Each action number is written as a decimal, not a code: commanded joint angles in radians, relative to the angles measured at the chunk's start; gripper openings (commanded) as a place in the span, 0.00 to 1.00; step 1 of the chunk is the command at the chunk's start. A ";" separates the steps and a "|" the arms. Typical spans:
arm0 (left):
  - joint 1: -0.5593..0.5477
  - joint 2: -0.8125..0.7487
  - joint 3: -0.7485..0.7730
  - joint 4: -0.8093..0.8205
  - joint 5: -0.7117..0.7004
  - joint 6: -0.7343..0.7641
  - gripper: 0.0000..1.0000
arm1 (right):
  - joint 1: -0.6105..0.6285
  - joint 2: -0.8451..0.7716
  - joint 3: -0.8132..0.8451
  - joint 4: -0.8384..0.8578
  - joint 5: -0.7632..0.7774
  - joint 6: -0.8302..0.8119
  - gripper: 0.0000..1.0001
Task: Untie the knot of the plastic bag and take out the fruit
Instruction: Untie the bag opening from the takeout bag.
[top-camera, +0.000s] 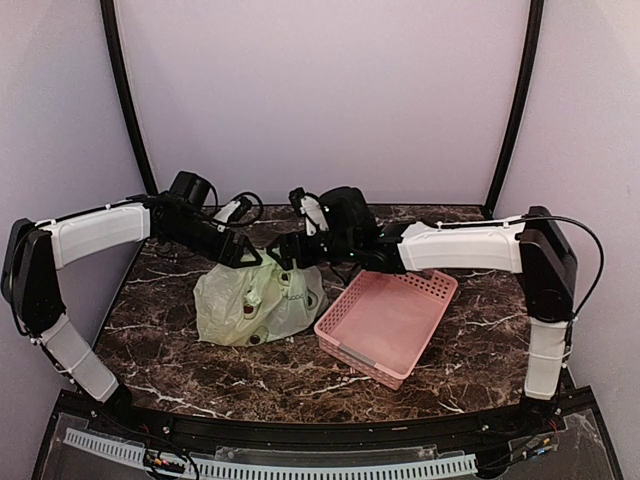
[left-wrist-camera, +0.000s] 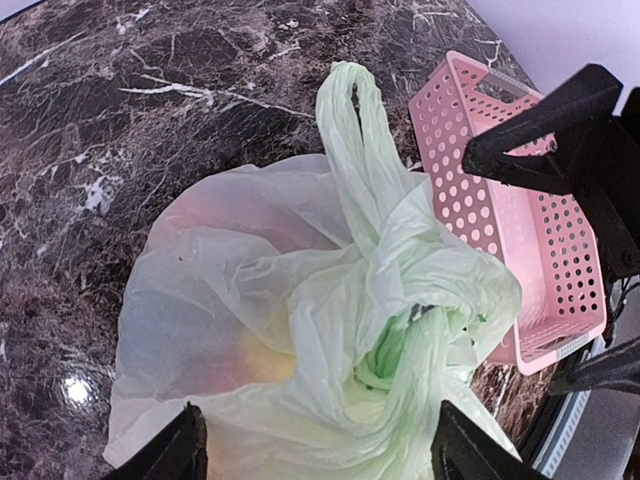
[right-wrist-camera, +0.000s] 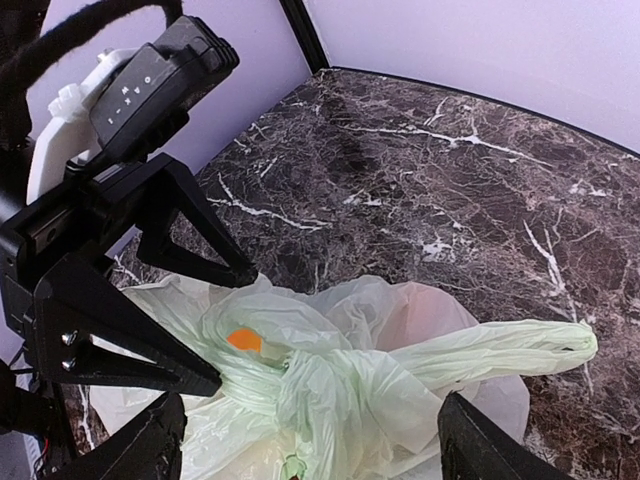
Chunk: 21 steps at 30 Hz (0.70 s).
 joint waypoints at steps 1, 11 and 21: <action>0.002 -0.009 -0.016 -0.022 0.016 0.012 0.68 | -0.027 0.034 0.042 -0.020 -0.027 0.028 0.84; 0.002 -0.002 -0.024 -0.009 0.055 0.006 0.48 | -0.037 0.095 0.123 -0.090 -0.038 0.010 0.85; 0.002 -0.002 -0.025 -0.003 0.067 -0.024 0.34 | -0.036 0.147 0.196 -0.140 -0.035 0.000 0.82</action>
